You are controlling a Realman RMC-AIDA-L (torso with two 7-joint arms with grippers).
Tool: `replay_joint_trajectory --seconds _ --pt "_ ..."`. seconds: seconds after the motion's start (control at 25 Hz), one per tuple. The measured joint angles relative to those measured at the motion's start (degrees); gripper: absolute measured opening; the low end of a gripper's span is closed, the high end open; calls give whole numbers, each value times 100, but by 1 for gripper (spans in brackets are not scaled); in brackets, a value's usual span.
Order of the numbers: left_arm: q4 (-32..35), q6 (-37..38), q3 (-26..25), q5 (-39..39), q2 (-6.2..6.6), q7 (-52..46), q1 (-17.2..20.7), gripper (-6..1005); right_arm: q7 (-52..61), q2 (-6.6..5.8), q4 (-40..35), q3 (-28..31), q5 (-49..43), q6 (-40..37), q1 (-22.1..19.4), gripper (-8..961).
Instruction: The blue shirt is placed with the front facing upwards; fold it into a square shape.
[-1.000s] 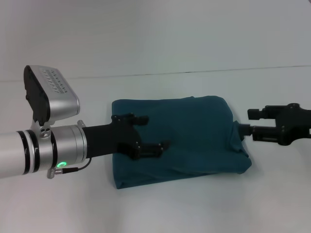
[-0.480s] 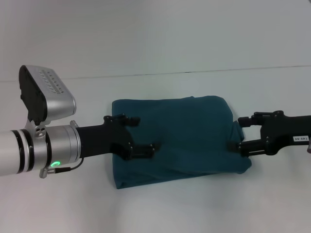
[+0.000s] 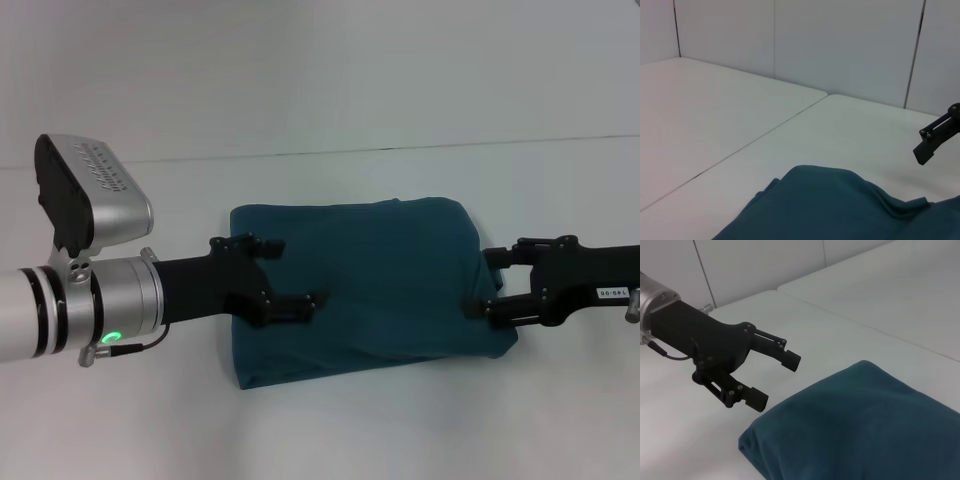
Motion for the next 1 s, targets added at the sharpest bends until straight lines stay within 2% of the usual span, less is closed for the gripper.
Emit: replay_joint_trajectory --seconds 1.0 --pt "-9 -11 26 1 -11 0 76 907 -27 8 84 -4 83 18 1 922"
